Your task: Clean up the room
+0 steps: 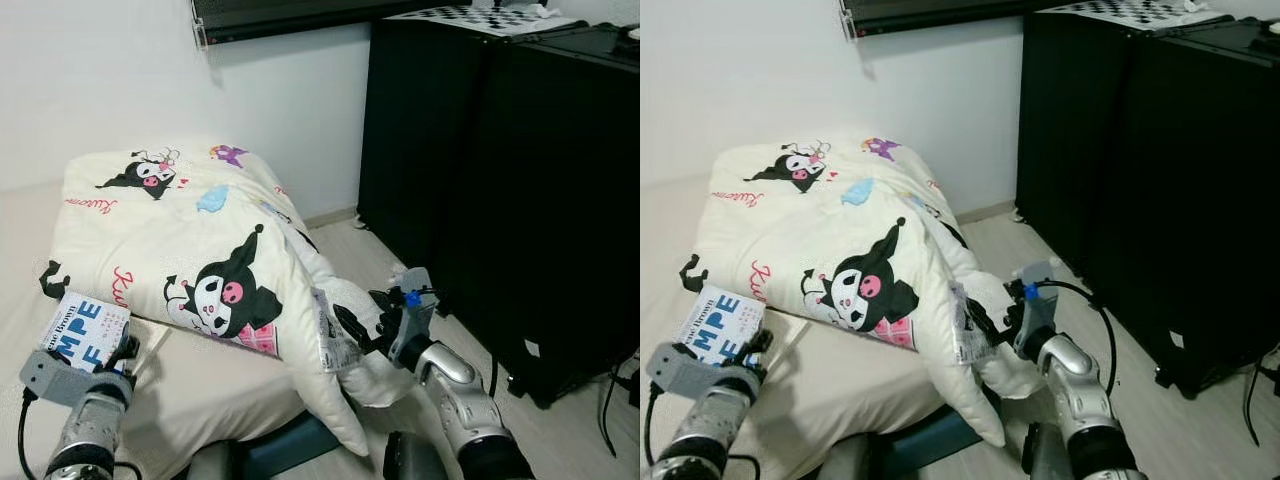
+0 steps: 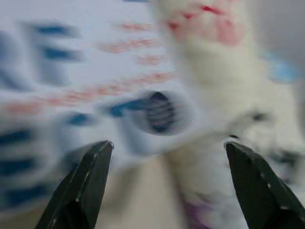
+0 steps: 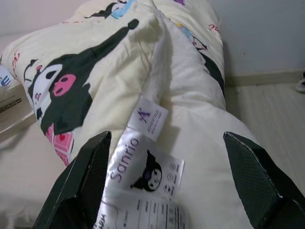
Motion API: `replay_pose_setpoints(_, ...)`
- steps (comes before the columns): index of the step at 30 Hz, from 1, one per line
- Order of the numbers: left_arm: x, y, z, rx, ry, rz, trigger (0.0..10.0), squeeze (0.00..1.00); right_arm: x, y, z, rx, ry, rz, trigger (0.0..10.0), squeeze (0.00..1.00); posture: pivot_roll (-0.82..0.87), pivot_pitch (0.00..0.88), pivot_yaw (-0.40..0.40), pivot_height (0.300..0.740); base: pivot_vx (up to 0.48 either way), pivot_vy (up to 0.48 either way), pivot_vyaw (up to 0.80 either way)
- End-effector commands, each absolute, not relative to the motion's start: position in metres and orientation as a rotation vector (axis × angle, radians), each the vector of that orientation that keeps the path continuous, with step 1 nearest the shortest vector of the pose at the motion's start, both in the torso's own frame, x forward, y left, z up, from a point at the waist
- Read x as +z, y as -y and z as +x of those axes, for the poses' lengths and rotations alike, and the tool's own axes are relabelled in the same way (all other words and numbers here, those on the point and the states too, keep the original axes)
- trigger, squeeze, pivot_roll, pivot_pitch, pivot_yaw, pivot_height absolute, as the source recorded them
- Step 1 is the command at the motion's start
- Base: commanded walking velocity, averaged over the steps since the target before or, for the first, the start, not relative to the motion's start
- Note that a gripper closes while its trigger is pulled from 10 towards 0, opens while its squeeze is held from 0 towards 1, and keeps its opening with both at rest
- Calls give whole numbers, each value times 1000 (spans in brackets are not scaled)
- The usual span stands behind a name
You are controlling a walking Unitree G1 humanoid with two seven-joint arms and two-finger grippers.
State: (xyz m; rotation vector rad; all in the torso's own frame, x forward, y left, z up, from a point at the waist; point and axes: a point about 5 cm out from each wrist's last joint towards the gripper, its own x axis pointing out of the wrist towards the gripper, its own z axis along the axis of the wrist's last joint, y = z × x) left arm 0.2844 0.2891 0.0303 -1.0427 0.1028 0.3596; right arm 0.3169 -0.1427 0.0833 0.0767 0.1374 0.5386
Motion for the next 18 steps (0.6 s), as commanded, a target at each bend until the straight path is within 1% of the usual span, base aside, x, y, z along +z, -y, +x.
replay_pose_setpoints(1,38,-297,281,261,-41,-1099,10000,0,87,141,317,536,-125,87,10000,0,47,85,6,542,0,0,0)
replay_pose_setpoints(2,38,-297,281,261,-41,-1099,10000,0,87,141,317,536,-125,87,10000,0,47,85,6,542,0,0,0)
replay_pose_setpoints(3,42,-300,280,221,1,-1110,10000,0,88,141,317,533,-121,88,10000,0,47,92,4,542,0,0,0)
replay_pose_setpoints(5,42,-300,280,221,1,-1110,10000,0,88,141,317,533,-121,88,10000,0,47,92,4,542,0,0,0)
replay_pose_setpoints(7,49,-306,278,199,62,-1096,10000,0,90,141,317,533,-115,91,10000,0,47,96,2,542,0,0,0)
replay_pose_setpoints(9,49,-306,278,199,62,-1096,10000,0,90,141,317,533,-115,91,10000,0,47,96,2,542,0,0,0)
replay_pose_setpoints(10,57,-313,281,248,73,-972,10000,0,91,141,316,535,-112,93,10000,0,50,111,-6,542,0,0,0)
replay_pose_setpoints(11,57,-313,281,248,73,-972,10000,0,91,141,316,535,-112,93,10000,0,50,111,-6,542,0,0,0)
replay_pose_setpoints(12,85,-328,293,399,88,-618,10000,0,89,139,312,545,-119,99,10000,0,59,130,-14,542,0,0,0)
replay_pose_setpoints(13,85,-328,293,399,88,-618,10000,0,89,139,312,545,-119,99,10000,0,59,130,-14,542,0,0,0)
replay_pose_setpoints(14,96,-335,295,474,98,-502,10000,0,88,138,310,552,-124,101,10000,0,61,143,-16,542,0,0,0)
replay_pose_setpoints(15,102,-340,295,519,99,-440,10000,0,87,136,309,556,-128,103,10000,0,61,143,-16,542,0,0,0)
replay_pose_setpoints(16,102,-340,295,519,99,-440,10000,0,87,136,309,556,-128,103,10000,0,61,143,-16,542,0,0,0)
replay_pose_setpoints(17,105,-349,292,581,88,-384,10000,0,86,134,307,561,-131,106,10000,0,56,173,-11,542,0,0,0)
replay_pose_setpoints(18,105,-349,292,581,88,-384,10000,0,86,134,307,561,-131,106,10000,0,56,173,-11,542,0,0,0)
